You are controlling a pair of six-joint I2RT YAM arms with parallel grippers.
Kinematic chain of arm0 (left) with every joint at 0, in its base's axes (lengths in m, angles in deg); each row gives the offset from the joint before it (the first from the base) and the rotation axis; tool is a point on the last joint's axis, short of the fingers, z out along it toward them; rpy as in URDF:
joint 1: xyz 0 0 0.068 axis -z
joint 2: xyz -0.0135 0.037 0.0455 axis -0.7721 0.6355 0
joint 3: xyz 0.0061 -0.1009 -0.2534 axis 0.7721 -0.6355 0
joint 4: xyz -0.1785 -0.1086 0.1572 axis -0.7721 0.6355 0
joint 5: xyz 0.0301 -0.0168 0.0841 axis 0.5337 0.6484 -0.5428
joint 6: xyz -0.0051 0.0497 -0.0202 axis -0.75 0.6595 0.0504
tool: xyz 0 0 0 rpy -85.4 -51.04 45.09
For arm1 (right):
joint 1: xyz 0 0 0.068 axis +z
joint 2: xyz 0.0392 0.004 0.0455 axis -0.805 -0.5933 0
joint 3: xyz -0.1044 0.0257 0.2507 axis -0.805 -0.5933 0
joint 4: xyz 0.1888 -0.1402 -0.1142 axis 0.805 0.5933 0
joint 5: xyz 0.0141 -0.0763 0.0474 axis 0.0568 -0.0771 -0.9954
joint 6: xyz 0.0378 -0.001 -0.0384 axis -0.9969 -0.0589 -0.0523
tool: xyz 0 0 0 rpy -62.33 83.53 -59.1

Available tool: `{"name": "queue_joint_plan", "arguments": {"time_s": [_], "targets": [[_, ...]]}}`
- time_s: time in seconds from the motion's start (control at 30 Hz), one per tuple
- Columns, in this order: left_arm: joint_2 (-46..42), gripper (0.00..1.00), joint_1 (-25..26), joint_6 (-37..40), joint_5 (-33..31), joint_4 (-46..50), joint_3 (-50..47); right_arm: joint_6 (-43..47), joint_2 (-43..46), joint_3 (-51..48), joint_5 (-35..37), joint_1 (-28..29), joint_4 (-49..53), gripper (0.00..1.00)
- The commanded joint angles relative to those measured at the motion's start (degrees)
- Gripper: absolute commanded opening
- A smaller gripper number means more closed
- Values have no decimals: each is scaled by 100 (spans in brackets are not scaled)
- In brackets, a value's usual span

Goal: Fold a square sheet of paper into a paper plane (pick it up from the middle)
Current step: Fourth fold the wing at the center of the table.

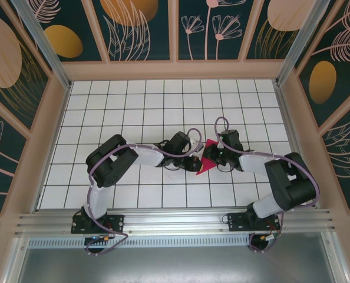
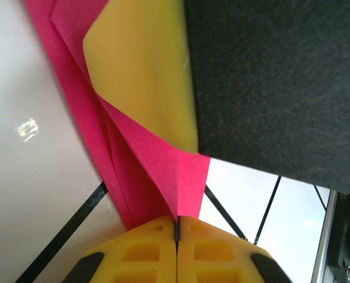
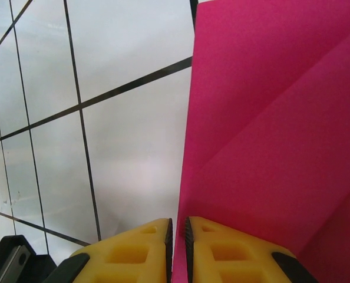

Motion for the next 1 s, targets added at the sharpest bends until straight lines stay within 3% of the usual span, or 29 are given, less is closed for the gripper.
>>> {"name": "queue_joint_plan", "arguments": {"time_s": [0.0,0.13,0.37,0.67,0.97], "targets": [[15,11,-47,-72,22,-1,-25,144,-123,51,32,-86,-72,18],[-112,19,-45,56,-246,196,-85,102,-169,-1,2,-138,-106,18],[-161,18,-43,95,-324,191,-210,91,-189,-5,-62,-151,-160,18],[-190,1,-43,225,-622,363,-106,67,-269,21,-199,-150,-258,18],[-253,0,-47,-176,-647,13,-320,100,-153,122,-189,-160,-211,19]]}}
